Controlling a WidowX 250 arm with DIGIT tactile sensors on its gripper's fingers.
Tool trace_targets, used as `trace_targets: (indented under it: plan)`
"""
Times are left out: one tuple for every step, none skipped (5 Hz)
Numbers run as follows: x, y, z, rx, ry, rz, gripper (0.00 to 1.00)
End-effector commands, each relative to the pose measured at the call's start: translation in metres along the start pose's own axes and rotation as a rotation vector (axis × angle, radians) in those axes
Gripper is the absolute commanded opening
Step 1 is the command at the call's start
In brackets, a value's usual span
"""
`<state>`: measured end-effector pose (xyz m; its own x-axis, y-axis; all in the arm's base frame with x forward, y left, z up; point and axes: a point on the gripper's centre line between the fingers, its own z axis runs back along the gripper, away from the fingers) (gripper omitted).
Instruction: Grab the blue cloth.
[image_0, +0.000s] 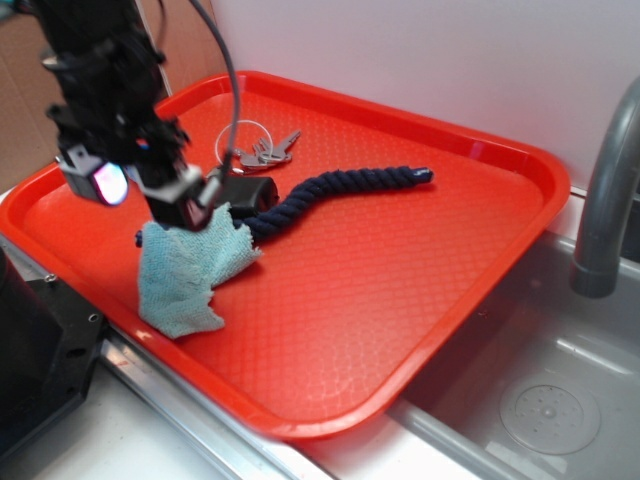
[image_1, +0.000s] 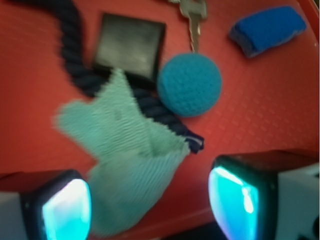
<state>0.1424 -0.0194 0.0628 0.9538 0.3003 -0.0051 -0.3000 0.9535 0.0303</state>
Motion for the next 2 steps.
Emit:
trace_targets:
  plan:
    - [0.0008,0.0005,-0.0227,0.123,0.055,0.041,1.0]
    - [-0.0023,0.0024,-0.0276,0.13,0.034,0.072,0.0]
